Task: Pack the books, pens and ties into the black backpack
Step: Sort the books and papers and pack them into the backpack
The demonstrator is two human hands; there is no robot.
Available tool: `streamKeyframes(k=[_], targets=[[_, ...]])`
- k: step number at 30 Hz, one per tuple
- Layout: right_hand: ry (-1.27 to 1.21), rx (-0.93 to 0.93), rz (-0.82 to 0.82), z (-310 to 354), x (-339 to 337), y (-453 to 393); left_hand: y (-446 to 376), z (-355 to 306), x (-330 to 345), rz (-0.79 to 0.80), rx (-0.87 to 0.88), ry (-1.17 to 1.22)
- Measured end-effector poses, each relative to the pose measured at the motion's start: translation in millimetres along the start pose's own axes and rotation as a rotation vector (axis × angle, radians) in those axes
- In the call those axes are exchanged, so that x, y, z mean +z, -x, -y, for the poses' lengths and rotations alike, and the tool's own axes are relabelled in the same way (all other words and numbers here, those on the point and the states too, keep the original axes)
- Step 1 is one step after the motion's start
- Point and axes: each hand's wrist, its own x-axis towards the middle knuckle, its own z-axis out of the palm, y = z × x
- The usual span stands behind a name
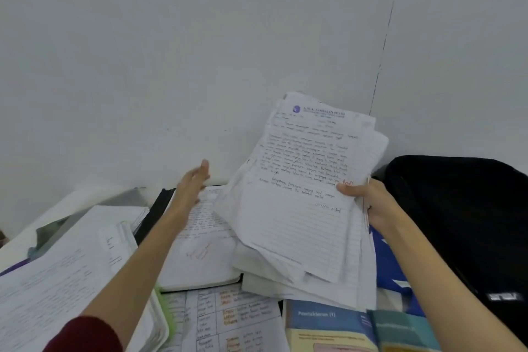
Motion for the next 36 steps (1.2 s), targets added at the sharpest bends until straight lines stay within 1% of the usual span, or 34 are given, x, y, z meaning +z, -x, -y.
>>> streamKeyframes(k=[1, 2, 4, 5, 6, 8, 9, 11, 15, 18, 20, 24, 27, 30, 33, 36], targets=[[0.034, -0.016, 0.042, 6.0, -0.9, -0.4, -1.1, -14.8, 0.9, 0.059, 0.11, -0.063], [0.067, -0.025, 0.078, 11.2, -0.7, -1.1, -2.2, -28.8, 3.5, 0.151, 0.163, -0.129], [0.109, -0.041, 0.143, 18.9, 1.7, -3.2, -2.5, -50.0, 11.3, 0.334, 0.161, -0.281], [0.116, -0.049, 0.172, 22.2, 3.6, -5.3, -2.0, -55.2, 16.4, 0.392, 0.142, -0.308], [0.121, -0.058, 0.199, 24.0, 6.1, -7.3, -1.6, -55.9, 20.8, 0.44, 0.124, -0.279], [0.146, -0.077, 0.235, 26.0, 12.5, -11.3, 0.0, -49.4, 31.4, 0.503, 0.074, -0.083], [0.163, -0.087, 0.244, 26.2, 15.4, -13.1, 1.8, -44.8, 37.4, 0.482, 0.052, 0.026], [0.182, -0.116, 0.243, 27.6, 20.0, -16.9, 5.7, -40.8, 45.3, 0.356, 0.062, 0.174], [0.257, -0.242, 0.217, 36.0, 27.6, -24.4, 9.5, -49.5, 53.8, 0.11, 0.229, 0.243], [0.258, -0.299, 0.204, 32.3, 33.0, -26.9, 16.2, -46.2, 64.4, 0.005, 0.287, 0.306], [0.242, -0.29, 0.188, 25.4, 32.1, -28.8, 20.6, -39.0, 72.9, -0.016, 0.26, 0.349], [0.236, -0.278, 0.154, 18.6, 18.7, -31.4, 24.2, -32.2, 90.2, 0.032, 0.229, 0.347], [0.217, -0.258, 0.121, 16.2, 11.8, -31.5, 23.3, -30.9, 96.6, 0.094, 0.258, 0.322], [0.217, -0.262, 0.081, 11.5, 13.6, -29.6, 21.8, -26.8, 96.4, 0.085, 0.297, 0.315], [0.176, -0.298, -0.029, 4.3, 21.6, -27.4, 23.5, -28.5, 97.3, 0.045, 0.318, 0.336], [0.134, -0.328, -0.186, -7.6, 26.9, -25.7, 23.6, -25.4, 94.9, 0.034, 0.257, 0.354]])
